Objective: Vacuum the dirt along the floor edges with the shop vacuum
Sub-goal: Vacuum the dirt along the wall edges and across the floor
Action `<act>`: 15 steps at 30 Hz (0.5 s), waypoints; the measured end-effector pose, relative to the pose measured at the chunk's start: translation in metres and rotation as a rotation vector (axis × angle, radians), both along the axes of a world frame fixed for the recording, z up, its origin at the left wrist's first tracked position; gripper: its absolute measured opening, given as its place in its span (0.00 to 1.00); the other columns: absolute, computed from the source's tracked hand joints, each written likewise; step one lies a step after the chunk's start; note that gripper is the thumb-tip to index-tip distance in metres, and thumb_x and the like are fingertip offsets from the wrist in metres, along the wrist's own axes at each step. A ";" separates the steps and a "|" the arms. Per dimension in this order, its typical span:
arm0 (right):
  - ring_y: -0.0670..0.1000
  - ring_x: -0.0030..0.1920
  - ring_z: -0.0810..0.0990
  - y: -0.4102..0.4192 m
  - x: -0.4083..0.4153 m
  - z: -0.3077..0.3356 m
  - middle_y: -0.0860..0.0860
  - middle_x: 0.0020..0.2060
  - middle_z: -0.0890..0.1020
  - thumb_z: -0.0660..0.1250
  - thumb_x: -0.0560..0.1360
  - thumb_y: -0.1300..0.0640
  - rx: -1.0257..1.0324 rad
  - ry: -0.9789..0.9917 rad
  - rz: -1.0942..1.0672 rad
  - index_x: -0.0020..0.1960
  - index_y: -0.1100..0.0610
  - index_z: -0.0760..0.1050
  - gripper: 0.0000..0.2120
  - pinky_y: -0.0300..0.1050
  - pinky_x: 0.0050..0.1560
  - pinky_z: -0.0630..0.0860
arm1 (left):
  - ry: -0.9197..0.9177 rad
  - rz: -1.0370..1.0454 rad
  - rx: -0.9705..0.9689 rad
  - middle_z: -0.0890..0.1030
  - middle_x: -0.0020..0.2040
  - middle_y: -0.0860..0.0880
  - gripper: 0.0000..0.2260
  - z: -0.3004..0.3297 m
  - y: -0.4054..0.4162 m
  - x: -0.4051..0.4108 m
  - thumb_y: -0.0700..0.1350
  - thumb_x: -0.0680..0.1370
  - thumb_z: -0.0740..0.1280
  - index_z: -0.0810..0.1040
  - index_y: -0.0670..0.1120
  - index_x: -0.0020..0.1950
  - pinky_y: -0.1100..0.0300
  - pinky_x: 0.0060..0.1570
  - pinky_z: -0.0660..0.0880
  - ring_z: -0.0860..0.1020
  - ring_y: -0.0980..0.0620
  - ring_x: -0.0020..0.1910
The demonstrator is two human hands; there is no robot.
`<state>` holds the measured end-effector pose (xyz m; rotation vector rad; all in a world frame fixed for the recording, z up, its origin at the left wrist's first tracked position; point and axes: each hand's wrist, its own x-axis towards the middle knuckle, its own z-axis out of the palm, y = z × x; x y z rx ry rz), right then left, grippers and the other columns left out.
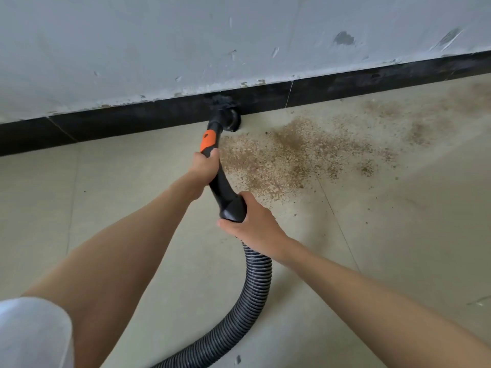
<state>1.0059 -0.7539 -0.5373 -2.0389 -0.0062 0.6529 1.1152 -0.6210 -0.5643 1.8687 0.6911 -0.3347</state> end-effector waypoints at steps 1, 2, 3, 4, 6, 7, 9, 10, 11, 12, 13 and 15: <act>0.53 0.44 0.81 0.004 0.001 0.003 0.51 0.46 0.80 0.70 0.72 0.48 -0.012 -0.002 0.042 0.57 0.53 0.67 0.19 0.50 0.45 0.77 | 0.009 0.044 -0.021 0.72 0.46 0.45 0.20 0.003 0.008 -0.005 0.51 0.80 0.55 0.65 0.38 0.66 0.53 0.48 0.72 0.73 0.46 0.48; 0.53 0.44 0.81 0.008 0.002 0.007 0.51 0.46 0.80 0.70 0.72 0.48 -0.024 -0.007 0.085 0.57 0.53 0.67 0.19 0.51 0.45 0.77 | 0.021 0.088 -0.040 0.72 0.48 0.45 0.21 0.005 0.016 -0.009 0.51 0.80 0.55 0.65 0.38 0.66 0.52 0.51 0.73 0.73 0.46 0.49; 0.54 0.44 0.80 0.013 0.004 0.011 0.51 0.46 0.80 0.70 0.72 0.48 -0.035 -0.015 0.129 0.56 0.54 0.67 0.19 0.50 0.44 0.77 | 0.025 0.137 -0.051 0.72 0.51 0.44 0.21 0.008 0.024 -0.014 0.51 0.80 0.55 0.64 0.39 0.67 0.52 0.53 0.73 0.73 0.45 0.50; 0.54 0.43 0.80 0.018 0.006 0.014 0.52 0.45 0.79 0.70 0.72 0.48 -0.049 -0.028 0.175 0.56 0.54 0.67 0.19 0.50 0.43 0.76 | 0.029 0.193 -0.062 0.73 0.53 0.43 0.21 0.010 0.032 -0.020 0.51 0.80 0.55 0.64 0.39 0.67 0.52 0.54 0.73 0.74 0.44 0.52; 0.55 0.42 0.80 0.027 0.007 0.019 0.52 0.44 0.79 0.71 0.71 0.48 -0.108 -0.064 0.277 0.55 0.55 0.68 0.19 0.48 0.39 0.75 | 0.025 0.317 -0.109 0.74 0.59 0.41 0.21 0.010 0.047 -0.033 0.51 0.80 0.55 0.64 0.40 0.69 0.52 0.53 0.73 0.74 0.43 0.56; 0.55 0.42 0.79 0.030 0.005 0.020 0.51 0.43 0.78 0.71 0.71 0.48 -0.145 -0.083 0.321 0.54 0.55 0.67 0.18 0.48 0.38 0.73 | 0.023 0.357 -0.139 0.73 0.61 0.41 0.21 0.009 0.053 -0.040 0.51 0.80 0.55 0.64 0.40 0.69 0.52 0.53 0.73 0.74 0.42 0.57; 0.55 0.42 0.78 0.031 -0.003 0.019 0.51 0.43 0.77 0.70 0.71 0.48 -0.196 -0.099 0.376 0.53 0.55 0.67 0.18 0.47 0.37 0.71 | 0.045 0.386 -0.179 0.73 0.61 0.41 0.21 0.005 0.056 -0.055 0.51 0.81 0.54 0.63 0.40 0.70 0.52 0.51 0.72 0.74 0.43 0.56; 0.55 0.42 0.78 0.028 -0.007 0.019 0.51 0.43 0.77 0.70 0.72 0.48 -0.204 -0.097 0.384 0.53 0.55 0.67 0.18 0.47 0.38 0.71 | 0.053 0.383 -0.191 0.72 0.60 0.42 0.21 0.004 0.053 -0.060 0.51 0.81 0.54 0.62 0.40 0.70 0.52 0.50 0.72 0.73 0.43 0.55; 0.55 0.43 0.78 0.023 -0.010 0.018 0.51 0.44 0.77 0.71 0.72 0.48 -0.206 -0.090 0.381 0.54 0.54 0.67 0.18 0.47 0.38 0.72 | 0.049 0.373 -0.196 0.72 0.59 0.42 0.21 0.004 0.048 -0.064 0.50 0.81 0.54 0.62 0.40 0.70 0.53 0.49 0.71 0.73 0.44 0.54; 0.55 0.43 0.78 0.016 -0.012 0.019 0.52 0.44 0.77 0.71 0.72 0.47 -0.205 -0.084 0.370 0.54 0.54 0.67 0.19 0.47 0.39 0.73 | 0.042 0.358 -0.199 0.72 0.58 0.42 0.21 0.004 0.041 -0.065 0.50 0.81 0.54 0.62 0.39 0.70 0.53 0.49 0.71 0.73 0.44 0.53; 0.54 0.43 0.79 0.008 -0.014 0.019 0.52 0.45 0.78 0.71 0.71 0.46 -0.202 -0.077 0.351 0.55 0.55 0.67 0.20 0.48 0.40 0.74 | 0.036 0.335 -0.195 0.72 0.56 0.42 0.20 0.005 0.033 -0.065 0.50 0.81 0.54 0.63 0.39 0.69 0.53 0.48 0.71 0.73 0.44 0.52; 0.54 0.43 0.80 -0.007 -0.016 0.020 0.52 0.45 0.79 0.72 0.71 0.46 -0.184 -0.065 0.293 0.55 0.55 0.68 0.20 0.49 0.41 0.76 | 0.040 0.281 -0.176 0.72 0.54 0.43 0.20 0.006 0.016 -0.062 0.51 0.81 0.54 0.63 0.39 0.68 0.52 0.49 0.72 0.73 0.44 0.52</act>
